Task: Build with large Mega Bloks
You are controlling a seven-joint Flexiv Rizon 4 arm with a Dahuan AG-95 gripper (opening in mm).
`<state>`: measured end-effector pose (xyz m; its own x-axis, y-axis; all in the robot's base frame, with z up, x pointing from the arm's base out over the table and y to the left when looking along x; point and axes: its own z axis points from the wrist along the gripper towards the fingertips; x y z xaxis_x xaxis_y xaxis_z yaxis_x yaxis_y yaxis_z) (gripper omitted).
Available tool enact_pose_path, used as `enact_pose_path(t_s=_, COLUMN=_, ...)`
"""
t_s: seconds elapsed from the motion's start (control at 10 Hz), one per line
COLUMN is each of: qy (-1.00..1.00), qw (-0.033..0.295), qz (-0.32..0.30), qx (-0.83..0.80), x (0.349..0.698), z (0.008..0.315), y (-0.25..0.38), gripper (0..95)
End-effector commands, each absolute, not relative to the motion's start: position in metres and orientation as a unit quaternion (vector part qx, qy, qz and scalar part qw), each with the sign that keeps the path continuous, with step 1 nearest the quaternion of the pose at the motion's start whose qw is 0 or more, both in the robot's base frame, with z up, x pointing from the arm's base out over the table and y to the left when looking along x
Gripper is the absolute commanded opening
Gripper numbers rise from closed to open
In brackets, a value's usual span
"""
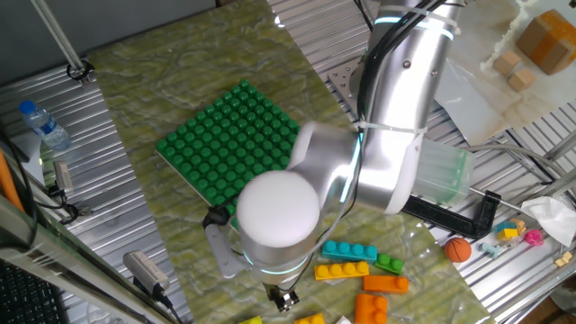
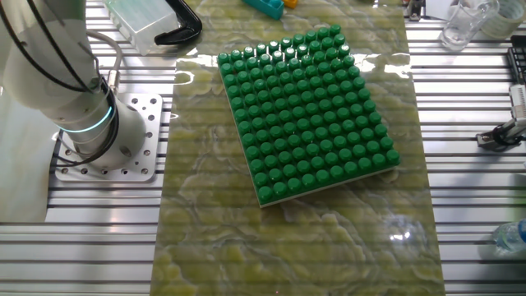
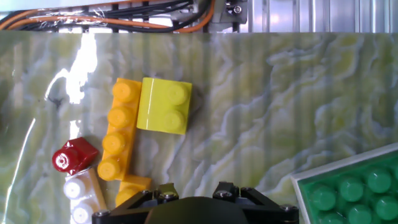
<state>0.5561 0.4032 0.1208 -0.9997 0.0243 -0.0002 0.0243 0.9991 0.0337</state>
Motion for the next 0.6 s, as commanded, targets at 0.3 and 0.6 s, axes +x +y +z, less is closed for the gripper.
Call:
enact_pose_path(t_s=0.3, qy=1.000, qw=-0.004, qz=0.003, qx=-0.017, x=0.5580, z=0.1191, y=0.4052, gripper=38.0)
enact_pose_path(t_s=0.6, qy=1.000, qw=-0.007, qz=0.014, qx=-0.027, x=0.5580, z=0.1191, y=0.4052, gripper=38.0)
